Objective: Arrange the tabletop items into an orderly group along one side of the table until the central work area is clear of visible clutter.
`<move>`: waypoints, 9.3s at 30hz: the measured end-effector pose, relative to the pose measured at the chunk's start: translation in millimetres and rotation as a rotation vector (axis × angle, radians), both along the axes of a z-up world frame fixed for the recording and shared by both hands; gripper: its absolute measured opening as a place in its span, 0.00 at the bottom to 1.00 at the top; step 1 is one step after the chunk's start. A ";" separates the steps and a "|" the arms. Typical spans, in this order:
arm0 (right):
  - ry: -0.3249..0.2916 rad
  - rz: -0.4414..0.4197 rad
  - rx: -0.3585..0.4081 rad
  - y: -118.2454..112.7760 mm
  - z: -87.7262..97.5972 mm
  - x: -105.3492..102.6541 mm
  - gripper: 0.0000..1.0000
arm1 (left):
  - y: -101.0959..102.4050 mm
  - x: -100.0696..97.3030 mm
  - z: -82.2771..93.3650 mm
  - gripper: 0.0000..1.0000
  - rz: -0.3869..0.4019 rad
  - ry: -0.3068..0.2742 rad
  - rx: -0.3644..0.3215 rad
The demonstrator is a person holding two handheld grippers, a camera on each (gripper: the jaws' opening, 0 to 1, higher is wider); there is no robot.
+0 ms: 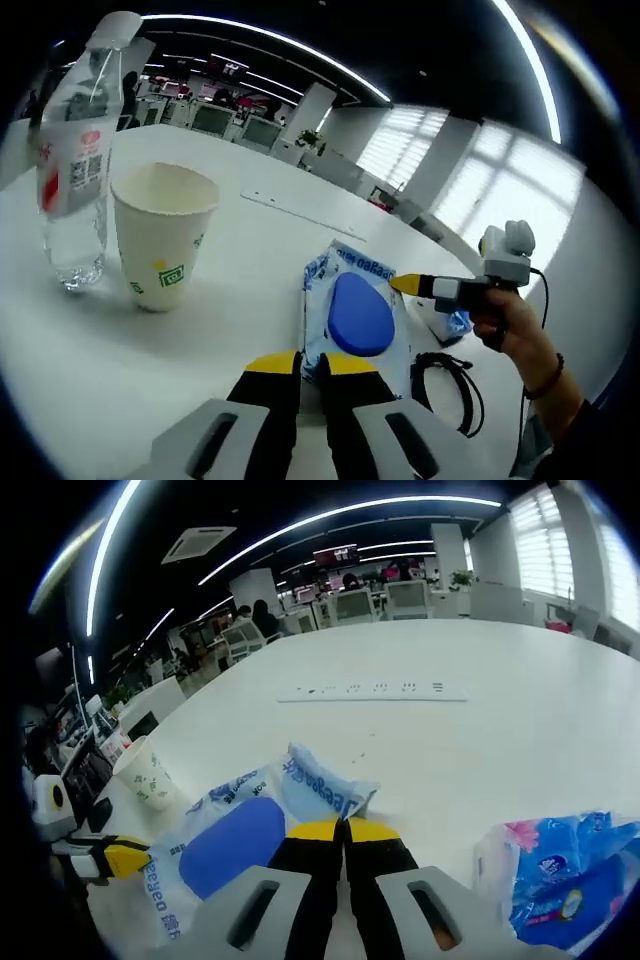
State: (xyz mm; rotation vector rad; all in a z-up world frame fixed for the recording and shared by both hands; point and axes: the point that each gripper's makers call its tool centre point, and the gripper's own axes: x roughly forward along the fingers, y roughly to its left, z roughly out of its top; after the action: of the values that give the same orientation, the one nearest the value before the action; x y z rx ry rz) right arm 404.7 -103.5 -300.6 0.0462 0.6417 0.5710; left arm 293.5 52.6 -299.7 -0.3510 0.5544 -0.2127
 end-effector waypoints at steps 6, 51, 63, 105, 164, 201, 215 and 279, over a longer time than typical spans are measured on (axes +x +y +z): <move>0.009 0.008 0.025 -3.6 6.8 -7.5 0.00 | 11.3 13.5 16.8 0.04 -0.008 -0.012 0.085; 0.183 0.079 0.245 15.1 -3.5 -68.4 0.00 | 33.3 101.0 26.1 0.00 -0.062 0.059 0.666; 0.174 0.086 0.248 14.9 -11.1 -71.0 0.00 | 37.3 103.9 9.9 0.02 -0.058 0.079 0.799; -0.250 0.149 0.115 -29.4 40.7 -91.7 0.33 | -65.9 62.0 71.4 0.47 -0.211 -0.174 0.554; -0.481 -0.124 -0.049 -208.5 45.9 -39.6 0.49 | -243.9 53.8 36.5 0.40 -0.519 -0.271 0.247; -0.300 -0.143 -0.025 -209.2 5.0 -9.9 0.28 | -257.3 87.5 5.5 0.22 -0.439 -0.138 0.168; -0.285 -0.191 -0.066 -219.3 -2.0 -17.4 0.03 | -255.7 92.9 0.5 0.15 -0.415 -0.126 0.187; -0.384 -0.105 -0.142 -181.4 36.7 -6.3 0.00 | -210.3 86.0 41.9 0.01 -0.334 -0.201 0.184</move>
State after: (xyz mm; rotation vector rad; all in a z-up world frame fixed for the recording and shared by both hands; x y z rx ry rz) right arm 398.4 -284.9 -263.9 -0.1591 0.3025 0.4168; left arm 379.5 -157.7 -257.8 -0.0543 0.4266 -0.5093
